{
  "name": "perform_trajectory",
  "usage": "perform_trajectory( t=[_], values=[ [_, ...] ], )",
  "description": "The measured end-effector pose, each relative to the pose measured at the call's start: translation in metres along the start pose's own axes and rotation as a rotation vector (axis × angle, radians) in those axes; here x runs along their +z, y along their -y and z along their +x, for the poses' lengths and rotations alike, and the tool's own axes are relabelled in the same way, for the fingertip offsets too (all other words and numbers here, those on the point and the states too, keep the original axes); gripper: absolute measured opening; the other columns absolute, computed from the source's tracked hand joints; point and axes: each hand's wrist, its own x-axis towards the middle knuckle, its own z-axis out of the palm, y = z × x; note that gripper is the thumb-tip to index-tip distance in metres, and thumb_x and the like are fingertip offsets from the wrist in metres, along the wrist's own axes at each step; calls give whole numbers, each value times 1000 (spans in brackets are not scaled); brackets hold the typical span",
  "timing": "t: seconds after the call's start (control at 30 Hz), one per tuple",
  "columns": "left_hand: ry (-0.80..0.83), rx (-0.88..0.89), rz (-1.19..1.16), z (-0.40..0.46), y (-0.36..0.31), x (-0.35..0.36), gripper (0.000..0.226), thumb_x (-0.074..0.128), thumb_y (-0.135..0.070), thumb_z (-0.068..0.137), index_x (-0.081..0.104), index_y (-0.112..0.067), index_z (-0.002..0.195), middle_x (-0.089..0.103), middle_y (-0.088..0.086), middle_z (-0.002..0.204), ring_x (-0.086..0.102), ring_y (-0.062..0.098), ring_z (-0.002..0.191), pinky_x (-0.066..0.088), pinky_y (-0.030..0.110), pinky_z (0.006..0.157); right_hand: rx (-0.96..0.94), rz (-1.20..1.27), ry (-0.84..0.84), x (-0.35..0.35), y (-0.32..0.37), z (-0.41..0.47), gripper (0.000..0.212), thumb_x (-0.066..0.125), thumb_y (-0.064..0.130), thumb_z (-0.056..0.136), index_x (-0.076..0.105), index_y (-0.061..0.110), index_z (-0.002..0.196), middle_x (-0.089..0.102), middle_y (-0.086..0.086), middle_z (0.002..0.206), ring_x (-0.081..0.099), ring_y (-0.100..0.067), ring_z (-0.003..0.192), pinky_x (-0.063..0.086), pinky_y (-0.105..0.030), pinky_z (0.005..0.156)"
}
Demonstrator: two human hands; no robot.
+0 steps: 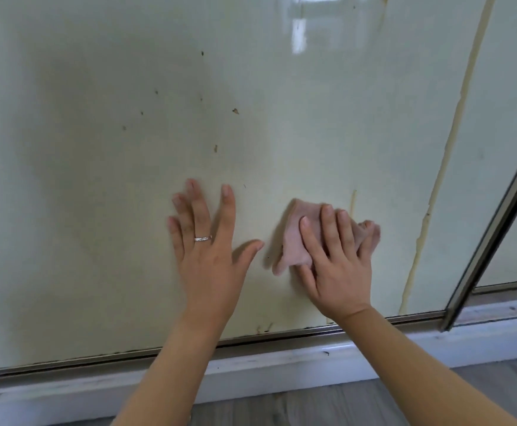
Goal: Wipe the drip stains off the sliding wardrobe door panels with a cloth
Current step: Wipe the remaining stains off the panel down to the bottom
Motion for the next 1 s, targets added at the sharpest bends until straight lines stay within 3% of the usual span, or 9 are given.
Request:
perform_trajectory(
  t=[0.1,0.2,0.3,0.47,0.57,0.67,0.8,0.9,1.0],
  values=[
    [27,15,35,-16,13,3,88,46,-57,78,2,-31,149,5,20,150,2,38,139,5,46,111,-15,35,1,-7,-5,14,60,21,47,102,2,27,155,-10,1,162,-6,-18,149,1,-56,115],
    [20,0,37,-16,12,4,90,45,-58,78,-4,-30,149,5,21,150,1,38,138,3,45,112,35,44,-70,-6,-5,47,60,22,45,102,2,27,155,2,-6,162,-8,-16,149,-2,-54,115],
    [31,2,32,-15,12,4,90,45,-58,79,-5,-31,148,3,20,150,-2,37,138,1,44,111,66,27,-98,4,-1,30,59,21,45,102,3,26,155,-8,-1,163,-7,-17,149,-7,-52,117],
    [40,-9,-3,-16,13,4,89,43,-60,80,-7,-33,148,-2,19,150,-21,21,141,0,44,112,54,30,19,9,0,-36,60,23,46,103,3,26,155,-9,0,162,-4,-19,150,7,-59,111],
    [59,-1,2,-15,13,3,86,43,-60,80,-1,-33,149,-2,20,149,-10,35,139,-2,44,111,96,33,-44,3,-3,-1,61,23,46,102,1,27,155,-7,-2,163,-7,-17,149,1,-55,115],
    [72,-17,13,-16,11,2,82,44,-59,80,6,-28,146,-2,19,149,-4,38,137,2,47,111,215,37,-116,4,-4,31,61,21,46,100,0,27,155,9,-11,159,-10,-15,148,-5,-50,116],
    [61,-9,16,-15,11,3,86,43,-59,81,-1,-32,149,-2,20,149,-6,38,137,2,47,111,198,37,-52,7,-3,-3,62,18,47,101,-1,24,155,-16,0,161,-12,-18,148,4,-57,114],
    [67,-4,27,-15,11,1,86,43,-59,81,-2,-31,149,-2,21,149,-7,38,137,-1,45,112,205,27,7,3,-1,-21,62,19,46,101,-2,24,155,-16,-3,161,-11,-20,149,12,-62,110],
    [71,-15,29,-16,10,1,83,44,-58,81,6,-27,147,-1,21,149,-3,39,138,2,47,111,311,47,-66,-3,1,17,62,19,46,101,4,23,155,5,-16,160,-9,-20,149,5,-57,113]
  ],
)
